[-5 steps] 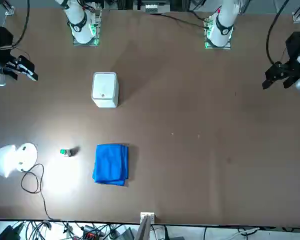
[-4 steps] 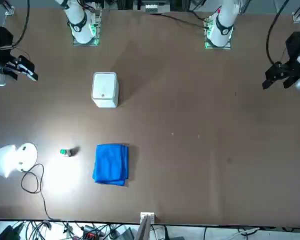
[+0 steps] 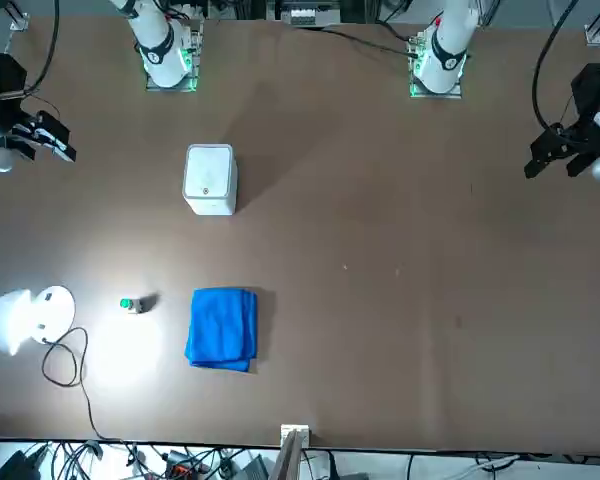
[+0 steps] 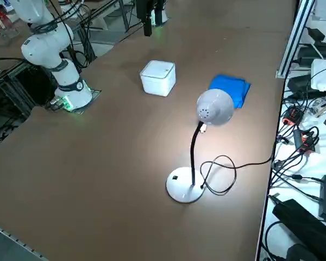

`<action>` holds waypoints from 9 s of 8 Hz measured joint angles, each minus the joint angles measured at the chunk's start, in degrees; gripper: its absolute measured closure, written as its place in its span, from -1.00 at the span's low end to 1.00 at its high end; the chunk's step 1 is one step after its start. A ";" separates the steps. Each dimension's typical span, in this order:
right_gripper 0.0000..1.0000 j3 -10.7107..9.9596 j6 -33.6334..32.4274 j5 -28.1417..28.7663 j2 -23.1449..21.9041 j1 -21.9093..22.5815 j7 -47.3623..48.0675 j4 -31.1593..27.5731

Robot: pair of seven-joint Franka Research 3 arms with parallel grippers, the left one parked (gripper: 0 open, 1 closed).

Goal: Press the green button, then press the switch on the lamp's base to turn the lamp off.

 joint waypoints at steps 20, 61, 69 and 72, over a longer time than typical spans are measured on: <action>0.97 -0.26 19.61 0.04 17.03 -3.20 1.25 -0.69; 0.97 -0.81 13.16 -1.14 15.35 -3.24 7.78 -1.55; 0.97 -1.53 35.36 -1.67 11.50 -21.63 -13.38 -24.11; 0.97 -1.53 49.78 0.54 16.27 -24.63 -15.10 -25.40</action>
